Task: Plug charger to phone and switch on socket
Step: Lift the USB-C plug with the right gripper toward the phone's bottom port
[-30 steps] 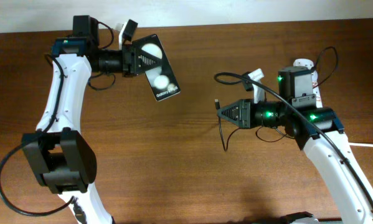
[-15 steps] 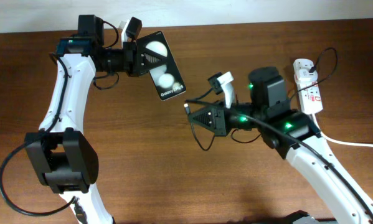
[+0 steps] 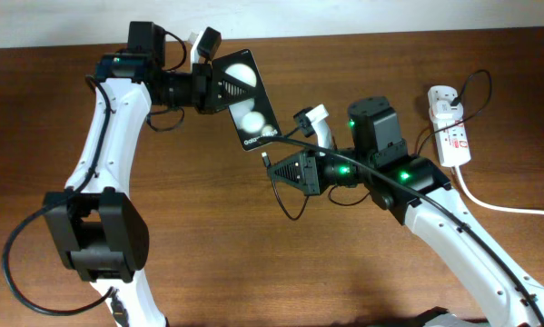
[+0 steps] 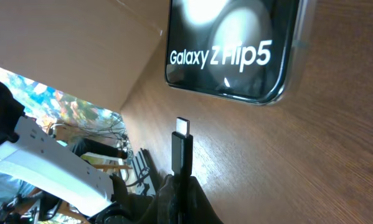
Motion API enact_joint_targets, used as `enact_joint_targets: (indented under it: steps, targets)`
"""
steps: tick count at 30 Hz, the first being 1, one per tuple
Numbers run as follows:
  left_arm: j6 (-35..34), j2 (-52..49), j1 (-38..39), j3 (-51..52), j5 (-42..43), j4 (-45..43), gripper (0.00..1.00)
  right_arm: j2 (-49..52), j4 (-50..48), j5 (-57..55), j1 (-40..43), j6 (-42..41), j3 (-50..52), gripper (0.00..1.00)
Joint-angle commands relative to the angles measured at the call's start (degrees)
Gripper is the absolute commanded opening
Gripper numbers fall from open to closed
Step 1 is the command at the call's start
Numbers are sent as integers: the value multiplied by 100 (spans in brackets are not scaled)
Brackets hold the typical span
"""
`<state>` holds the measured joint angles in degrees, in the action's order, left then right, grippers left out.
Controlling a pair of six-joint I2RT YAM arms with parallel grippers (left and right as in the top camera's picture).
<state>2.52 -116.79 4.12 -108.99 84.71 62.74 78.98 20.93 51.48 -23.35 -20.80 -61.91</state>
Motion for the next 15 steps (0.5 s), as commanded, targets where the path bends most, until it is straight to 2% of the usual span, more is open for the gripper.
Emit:
enact_joint_targets:
  steps: [1,15]
  targets:
    - [-35,140,50,-90,299,-13,0,28,-42,-118,-37,31,15,4]
    - [-33,140,68,-90,267,-13,0,28,-118,-442,-24,-74,15,4]
